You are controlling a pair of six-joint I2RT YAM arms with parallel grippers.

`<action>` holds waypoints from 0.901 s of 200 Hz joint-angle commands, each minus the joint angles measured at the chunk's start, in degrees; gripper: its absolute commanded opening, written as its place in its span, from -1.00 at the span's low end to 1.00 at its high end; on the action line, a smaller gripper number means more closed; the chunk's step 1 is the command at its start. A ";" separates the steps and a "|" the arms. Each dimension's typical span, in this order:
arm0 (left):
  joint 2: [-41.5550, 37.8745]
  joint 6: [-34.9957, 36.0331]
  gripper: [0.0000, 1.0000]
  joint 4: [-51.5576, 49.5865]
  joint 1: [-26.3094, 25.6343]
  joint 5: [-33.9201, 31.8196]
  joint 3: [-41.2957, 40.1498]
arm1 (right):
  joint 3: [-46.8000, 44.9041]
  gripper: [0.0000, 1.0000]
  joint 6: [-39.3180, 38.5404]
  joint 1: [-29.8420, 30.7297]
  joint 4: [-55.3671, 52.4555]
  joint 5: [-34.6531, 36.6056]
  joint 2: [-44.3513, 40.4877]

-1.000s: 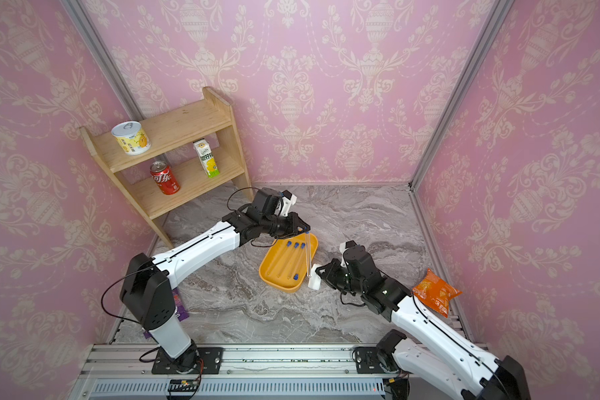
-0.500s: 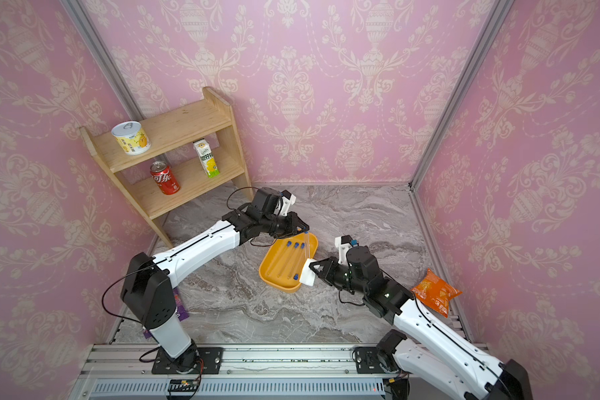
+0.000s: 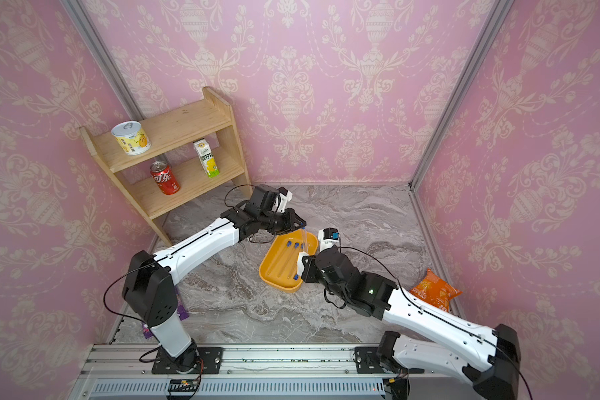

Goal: Wipe the exteriors of test tubes
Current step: Wipe the dirt from the test tube.

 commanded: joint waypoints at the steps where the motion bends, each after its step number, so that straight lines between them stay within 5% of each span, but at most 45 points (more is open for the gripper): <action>1: 0.27 0.81 -0.69 -0.75 0.71 -1.40 1.69 | 3.32 -1.00 -5.27 2.63 -4.29 12.20 4.06; 86: -0.76 0.45 -0.69 -0.44 0.99 -0.81 0.83 | 7.37 -1.00 -10.96 5.15 -5.07 21.60 11.59; 180: -1.61 -0.42 -0.69 0.57 0.99 -0.35 -0.13 | 11.38 -1.00 -17.51 -5.56 0.86 12.88 15.75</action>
